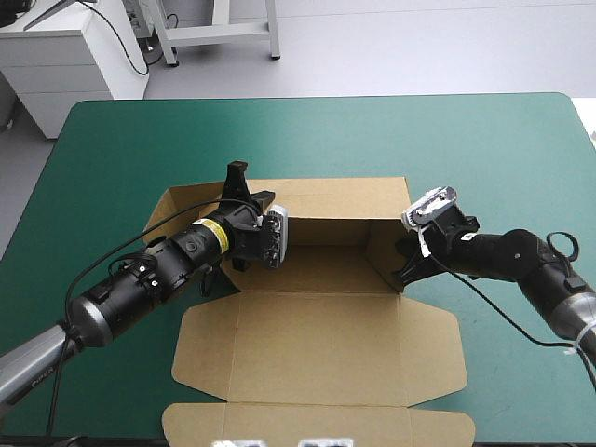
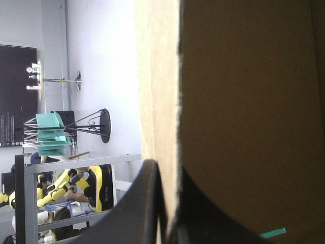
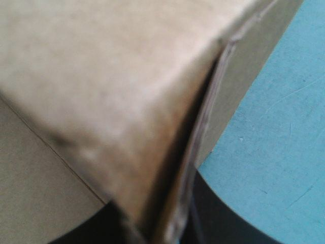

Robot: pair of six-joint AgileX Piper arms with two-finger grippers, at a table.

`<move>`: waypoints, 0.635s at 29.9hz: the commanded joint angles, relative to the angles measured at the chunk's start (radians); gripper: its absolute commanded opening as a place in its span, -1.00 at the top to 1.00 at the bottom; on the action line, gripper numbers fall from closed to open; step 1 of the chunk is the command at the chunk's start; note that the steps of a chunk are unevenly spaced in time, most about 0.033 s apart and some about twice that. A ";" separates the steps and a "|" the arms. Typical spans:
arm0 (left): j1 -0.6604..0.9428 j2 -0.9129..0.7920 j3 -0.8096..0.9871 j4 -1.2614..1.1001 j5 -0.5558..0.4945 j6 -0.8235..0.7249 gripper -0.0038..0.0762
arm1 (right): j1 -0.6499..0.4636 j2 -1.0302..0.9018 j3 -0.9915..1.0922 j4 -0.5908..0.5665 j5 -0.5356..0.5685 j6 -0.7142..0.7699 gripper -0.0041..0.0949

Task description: Fold the box

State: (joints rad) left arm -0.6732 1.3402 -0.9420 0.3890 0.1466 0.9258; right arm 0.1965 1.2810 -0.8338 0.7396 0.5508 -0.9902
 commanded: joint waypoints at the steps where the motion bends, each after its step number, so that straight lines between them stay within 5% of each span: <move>1: -0.024 0.000 -0.002 -0.058 0.052 -0.014 0.92 | 0.012 -0.021 -0.027 0.070 0.093 -0.052 0.95; 9: -0.024 -0.004 -0.002 -0.058 0.056 -0.009 0.84 | 0.012 -0.021 -0.027 0.083 0.081 -0.026 0.95; 19: -0.040 -0.090 -0.002 -0.128 -0.043 -0.012 -0.35 | 0.012 -0.021 -0.027 0.081 0.048 -0.005 0.95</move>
State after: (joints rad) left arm -0.6914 1.3059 -0.9199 0.2977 0.1769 0.9258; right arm 0.1957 1.2845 -0.8338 0.7579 0.5310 -0.9744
